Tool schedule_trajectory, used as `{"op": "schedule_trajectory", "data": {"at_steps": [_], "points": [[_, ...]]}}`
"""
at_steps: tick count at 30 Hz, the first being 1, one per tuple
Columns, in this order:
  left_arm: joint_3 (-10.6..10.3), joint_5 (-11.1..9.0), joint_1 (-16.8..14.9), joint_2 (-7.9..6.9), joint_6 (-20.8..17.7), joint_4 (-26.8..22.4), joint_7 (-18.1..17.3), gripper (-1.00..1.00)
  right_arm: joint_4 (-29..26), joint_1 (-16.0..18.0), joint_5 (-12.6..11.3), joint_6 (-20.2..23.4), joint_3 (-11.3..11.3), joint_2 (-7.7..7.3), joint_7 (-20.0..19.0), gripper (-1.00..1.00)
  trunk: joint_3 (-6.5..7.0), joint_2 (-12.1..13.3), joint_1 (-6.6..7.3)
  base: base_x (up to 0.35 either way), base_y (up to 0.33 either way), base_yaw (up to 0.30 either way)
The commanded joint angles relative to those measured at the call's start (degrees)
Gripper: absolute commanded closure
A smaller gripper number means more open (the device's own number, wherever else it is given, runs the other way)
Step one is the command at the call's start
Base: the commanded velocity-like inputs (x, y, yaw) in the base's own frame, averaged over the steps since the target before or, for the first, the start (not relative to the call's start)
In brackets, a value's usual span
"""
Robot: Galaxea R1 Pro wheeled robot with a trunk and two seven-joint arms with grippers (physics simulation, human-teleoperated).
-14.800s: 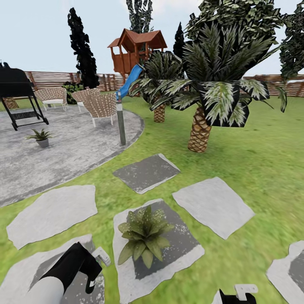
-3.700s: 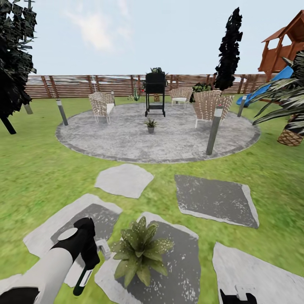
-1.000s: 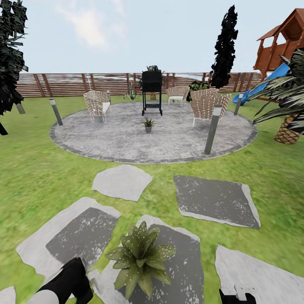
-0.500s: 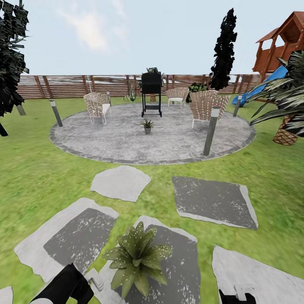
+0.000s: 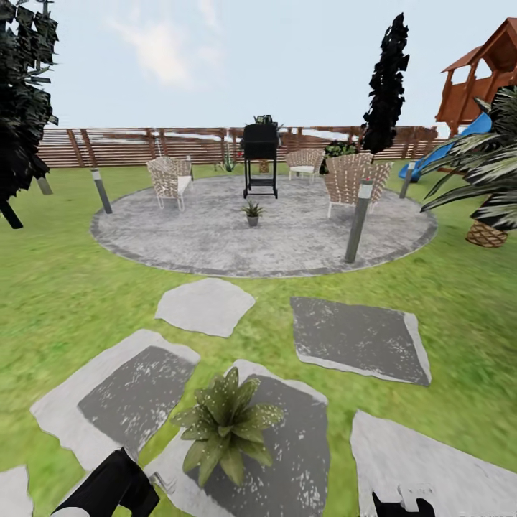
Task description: Pick up the pesticide atomizer in the garden and spray insectifuge to fully cover both potted plants in the garden.
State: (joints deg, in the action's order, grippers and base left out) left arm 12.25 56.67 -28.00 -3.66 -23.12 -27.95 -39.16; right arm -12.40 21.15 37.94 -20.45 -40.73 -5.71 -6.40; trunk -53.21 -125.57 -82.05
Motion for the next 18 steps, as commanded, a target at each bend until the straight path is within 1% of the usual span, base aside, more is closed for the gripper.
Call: {"op": "schedule_trajectory", "data": {"at_steps": [1, 5, 7, 9, 10, 11, 12, 13, 15, 17, 18], "points": [[0.35, 0.28, -0.04, 0.06, -0.26, -0.09, -0.40, 1.00, 0.01, 0.03, 0.12, -0.20, -0.49, 0.00, -0.46, -1.00, -0.05, -0.03, 0.04, -0.228, -0.072, 0.239], [0.15, 0.31, -0.04, -0.02, -0.26, -0.09, -0.40, 1.00, 0.08, 0.03, 0.12, -0.20, -0.49, 0.00, -0.46, -1.00, -0.05, -0.03, 0.04, -0.053, -0.011, 0.247], [-0.36, 0.40, -0.07, -0.21, 0.04, -0.01, -0.62, 1.00, 0.08, 0.03, 0.12, -0.20, -0.49, 0.00, -0.45, -1.00, -0.05, -0.03, 0.04, -0.005, -0.001, 0.070], [-0.86, 1.45, -0.77, -0.08, 1.81, -0.21, -1.01, 1.00, 0.09, 0.03, 0.12, -0.20, -0.49, 0.00, -0.46, -1.00, -0.05, -0.03, 0.04, -0.001, 0.000, 0.015], [-1.63, 2.58, -0.84, -0.17, 2.19, -0.24, -1.14, 1.00, 0.08, 0.03, 0.12, -0.20, -0.49, 0.00, -0.46, -1.00, -0.05, -0.03, 0.04, 0.000, 0.000, 0.005], [-2.86, 3.91, -0.89, -0.23, 2.38, -0.25, -1.38, 1.00, 0.08, 0.03, 0.12, -0.20, -0.49, 0.00, -0.46, -1.00, -0.05, -0.03, 0.04, 0.000, 0.000, 0.003], [-4.87, 5.88, -1.01, -0.27, 2.50, -0.26, -3.09, 1.00, 0.06, 0.03, 0.12, -0.20, -0.49, 0.00, -0.46, -1.00, -0.05, -0.03, 0.04, 0.000, 0.000, 0.000], [-5.57, 6.67, -1.16, -0.30, 2.52, -0.30, -5.35, 1.00, 0.08, 0.03, 0.12, -0.20, -0.49, 0.00, -0.46, -1.00, -0.05, -0.03, 0.04, 0.000, 0.000, 0.000], [-6.16, 7.27, -2.48, -0.40, 2.55, -0.34, -9.64, 1.00, 0.09, 0.03, 0.12, -0.20, -0.49, 0.06, -0.46, -1.00, -0.05, -0.03, 0.04, 0.000, 0.000, 0.000], [-6.39, 7.51, -3.28, -0.35, 2.55, -0.28, -11.46, 1.00, 0.06, 0.03, 0.12, -0.20, -0.49, 0.07, -0.46, -1.00, -0.05, -0.03, 0.04, 0.000, 0.000, 0.000], [-6.42, 7.54, -3.30, -0.32, 2.55, -0.27, -11.59, 1.00, 0.08, 0.03, 0.12, -0.20, -0.49, 0.07, -0.46, -1.00, -0.05, -0.03, 0.04, 0.000, 0.000, 0.000]]}}
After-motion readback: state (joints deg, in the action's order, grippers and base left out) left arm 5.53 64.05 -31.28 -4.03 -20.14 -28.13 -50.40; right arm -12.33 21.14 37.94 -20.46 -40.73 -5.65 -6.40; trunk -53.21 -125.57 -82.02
